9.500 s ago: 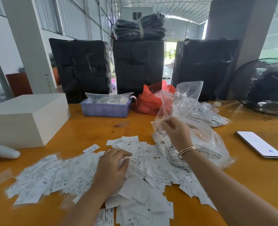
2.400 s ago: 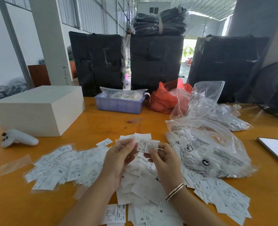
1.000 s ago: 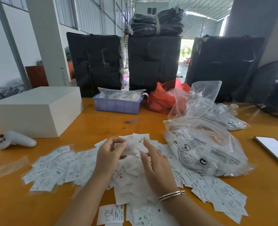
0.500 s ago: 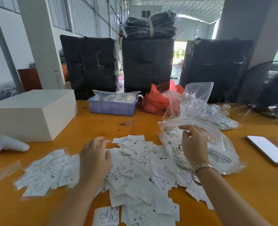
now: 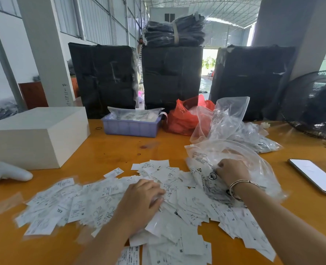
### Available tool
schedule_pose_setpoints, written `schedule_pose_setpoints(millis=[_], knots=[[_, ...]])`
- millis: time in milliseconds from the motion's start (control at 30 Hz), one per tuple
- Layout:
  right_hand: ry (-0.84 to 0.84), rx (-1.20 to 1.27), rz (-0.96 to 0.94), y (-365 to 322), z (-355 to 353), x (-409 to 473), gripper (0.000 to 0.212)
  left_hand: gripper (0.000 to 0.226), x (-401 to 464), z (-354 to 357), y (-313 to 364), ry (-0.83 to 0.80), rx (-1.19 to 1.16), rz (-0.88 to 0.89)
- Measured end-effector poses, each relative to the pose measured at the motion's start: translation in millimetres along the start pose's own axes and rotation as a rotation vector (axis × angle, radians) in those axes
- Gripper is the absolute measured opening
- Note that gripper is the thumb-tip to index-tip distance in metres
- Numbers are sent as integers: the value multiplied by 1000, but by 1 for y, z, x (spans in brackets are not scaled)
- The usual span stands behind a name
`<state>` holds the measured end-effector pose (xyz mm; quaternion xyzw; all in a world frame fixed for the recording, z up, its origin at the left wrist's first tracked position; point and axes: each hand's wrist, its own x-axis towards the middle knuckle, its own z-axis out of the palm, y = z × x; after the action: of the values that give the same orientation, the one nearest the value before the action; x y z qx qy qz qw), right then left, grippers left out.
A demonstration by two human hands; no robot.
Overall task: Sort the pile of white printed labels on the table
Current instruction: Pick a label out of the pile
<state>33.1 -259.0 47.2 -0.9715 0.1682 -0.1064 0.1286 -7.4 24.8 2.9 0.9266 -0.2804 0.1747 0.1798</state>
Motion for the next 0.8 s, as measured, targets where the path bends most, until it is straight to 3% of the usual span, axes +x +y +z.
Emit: schedule_pose_setpoints(millis=[67,167,400,500,633,700,800], knots=[[47,95,30,0,-1,0,11,34,0,0,0,10,-8,9],[70,242,71,4,-1,-1,22,32,0,-1,0,34,-24,31],[202,298,59,15,8,3,44,27,0,-1,1,55,-47,31],[313,372,14,15,2,-1,32,25,-1,-1,1,82,-71,16],[492,573,-203,-11,-19,-20,20,25,2,-4,4,168,-128,-18],[434,688,-321,-32,-17,-39,14,28,3,-6,7,191,-158,-26],[102,833,-449,-61,2,-76,14,43,1,-10,9,212,-276,-87]])
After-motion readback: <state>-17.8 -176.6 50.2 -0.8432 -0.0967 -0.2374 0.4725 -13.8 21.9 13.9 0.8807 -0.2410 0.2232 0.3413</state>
